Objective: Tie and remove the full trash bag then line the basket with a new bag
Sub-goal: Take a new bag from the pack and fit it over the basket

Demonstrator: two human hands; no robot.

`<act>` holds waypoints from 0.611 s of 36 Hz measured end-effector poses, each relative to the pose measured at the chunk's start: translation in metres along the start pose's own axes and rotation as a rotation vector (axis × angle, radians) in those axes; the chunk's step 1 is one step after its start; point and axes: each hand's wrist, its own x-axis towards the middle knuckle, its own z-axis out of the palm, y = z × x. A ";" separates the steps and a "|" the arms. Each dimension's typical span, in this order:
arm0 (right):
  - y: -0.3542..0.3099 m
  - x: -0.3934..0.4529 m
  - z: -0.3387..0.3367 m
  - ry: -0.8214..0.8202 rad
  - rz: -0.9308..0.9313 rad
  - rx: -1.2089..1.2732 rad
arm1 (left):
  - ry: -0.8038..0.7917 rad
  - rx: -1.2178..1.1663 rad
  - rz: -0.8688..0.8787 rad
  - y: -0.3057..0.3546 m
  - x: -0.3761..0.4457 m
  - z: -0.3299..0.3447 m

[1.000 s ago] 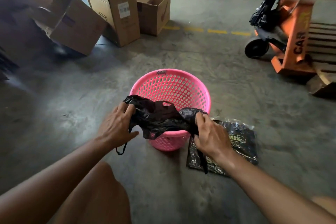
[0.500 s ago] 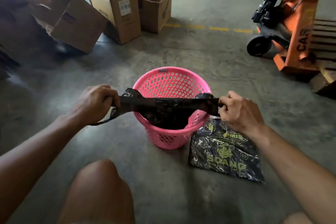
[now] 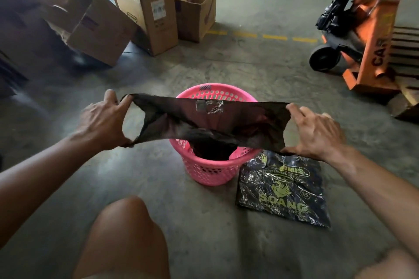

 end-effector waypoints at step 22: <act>0.005 0.000 0.098 -0.181 0.133 0.148 | -0.202 -0.129 0.026 0.014 0.010 0.099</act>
